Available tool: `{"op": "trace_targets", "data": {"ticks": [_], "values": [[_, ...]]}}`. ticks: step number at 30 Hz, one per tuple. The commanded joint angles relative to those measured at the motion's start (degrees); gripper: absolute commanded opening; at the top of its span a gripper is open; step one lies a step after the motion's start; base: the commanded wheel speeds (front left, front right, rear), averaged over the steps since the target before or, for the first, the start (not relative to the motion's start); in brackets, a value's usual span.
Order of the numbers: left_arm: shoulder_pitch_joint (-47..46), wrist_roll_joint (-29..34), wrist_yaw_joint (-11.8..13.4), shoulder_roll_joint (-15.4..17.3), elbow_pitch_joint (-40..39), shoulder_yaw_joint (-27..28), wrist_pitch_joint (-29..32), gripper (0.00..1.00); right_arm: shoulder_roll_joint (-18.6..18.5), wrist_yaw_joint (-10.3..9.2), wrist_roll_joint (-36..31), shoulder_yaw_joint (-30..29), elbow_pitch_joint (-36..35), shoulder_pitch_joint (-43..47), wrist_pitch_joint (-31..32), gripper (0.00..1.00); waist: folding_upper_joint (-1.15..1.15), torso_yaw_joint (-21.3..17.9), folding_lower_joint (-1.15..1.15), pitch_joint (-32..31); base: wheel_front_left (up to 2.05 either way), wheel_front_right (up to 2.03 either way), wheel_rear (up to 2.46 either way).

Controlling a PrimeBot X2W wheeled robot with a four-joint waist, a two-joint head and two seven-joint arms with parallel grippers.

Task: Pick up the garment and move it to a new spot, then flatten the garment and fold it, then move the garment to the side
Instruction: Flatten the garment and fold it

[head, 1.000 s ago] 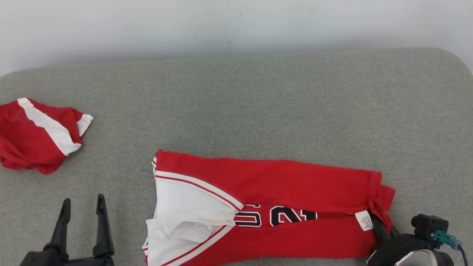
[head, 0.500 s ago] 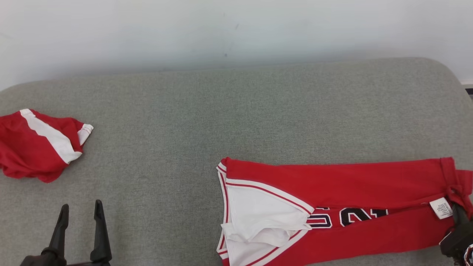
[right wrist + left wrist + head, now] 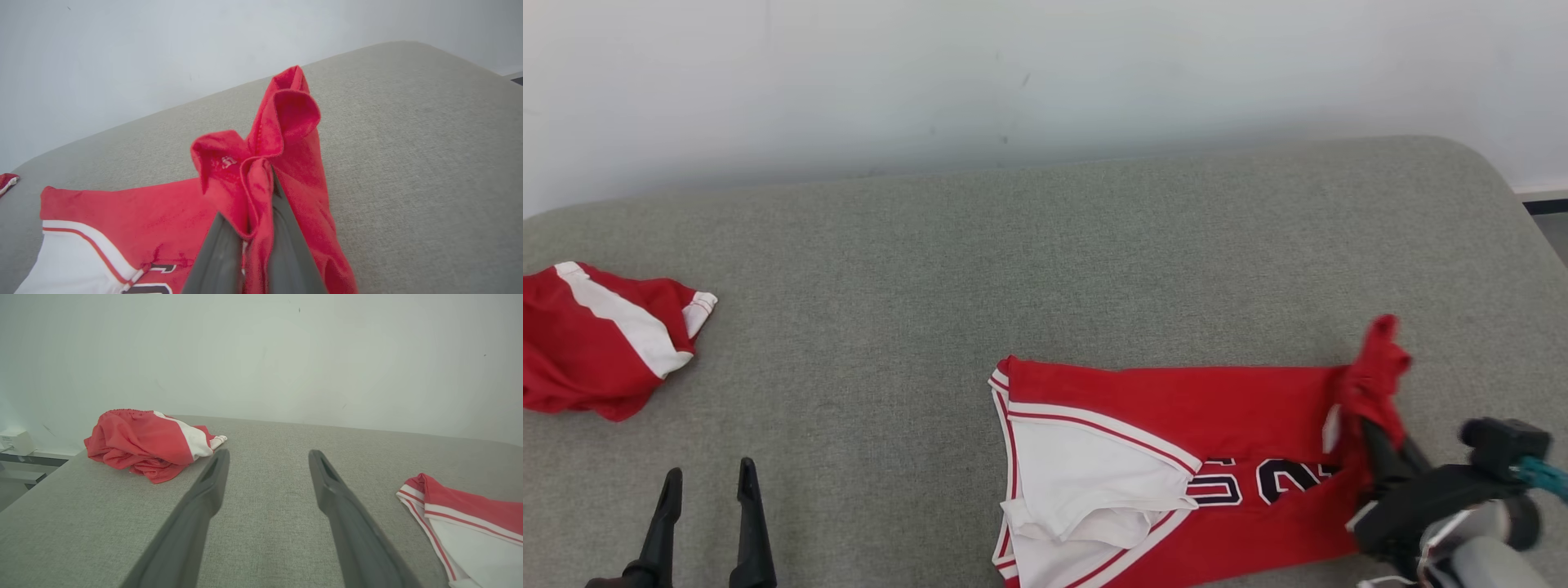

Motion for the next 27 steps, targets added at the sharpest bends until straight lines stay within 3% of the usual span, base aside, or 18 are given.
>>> {"op": "trace_targets", "data": {"ticks": [1, 11, 19, 25, 26, 27], "values": [[0.41, -0.37, 0.21, 0.00, 0.03, -0.11, 0.00, 1.00, 1.19, -0.16, -0.23, 1.01, -1.95, 0.62, 0.54, 0.00, 0.00, 0.03, 0.00, 0.12, 0.00, 0.00, 0.00], [-0.99, -0.08, 0.31, 0.00, 0.65, -1.50, 0.00, 1.00, 10.19, -0.16, -2.48, 9.23, -9.94, 0.58, 3.69, 0.00, 0.00, 1.91, 0.00, 0.73, 0.00, 0.00, 0.00], [-1.88, -0.59, -0.35, -0.02, 1.92, -2.13, 0.00, 1.00, 16.61, -0.16, -2.95, 14.20, -8.22, -1.12, 2.85, 0.00, 0.00, 4.29, 0.00, 1.03, 0.00, 0.00, 0.00], [-2.29, -0.84, -0.22, -0.01, 2.29, -2.67, 0.00, 1.00, 18.76, -0.16, -1.68, 17.43, -4.29, -2.89, 2.43, 0.00, 0.00, 5.53, 0.00, 1.30, 0.00, 0.00, 0.00], [-2.30, -0.88, -0.24, 0.00, 2.35, -2.65, 0.00, 1.00, 18.96, -0.16, -1.73, 17.86, -3.32, -3.23, 2.65, 0.06, 0.00, 5.61, 0.00, 1.30, 0.00, 0.00, 0.00], [-2.32, -0.91, -0.25, 0.00, 2.37, -2.66, 0.00, 1.00, 19.16, -0.16, -1.77, 18.37, -2.83, -3.75, 2.26, 0.83, 0.00, 5.67, 0.00, 1.28, 0.00, 0.00, 0.00]]}}
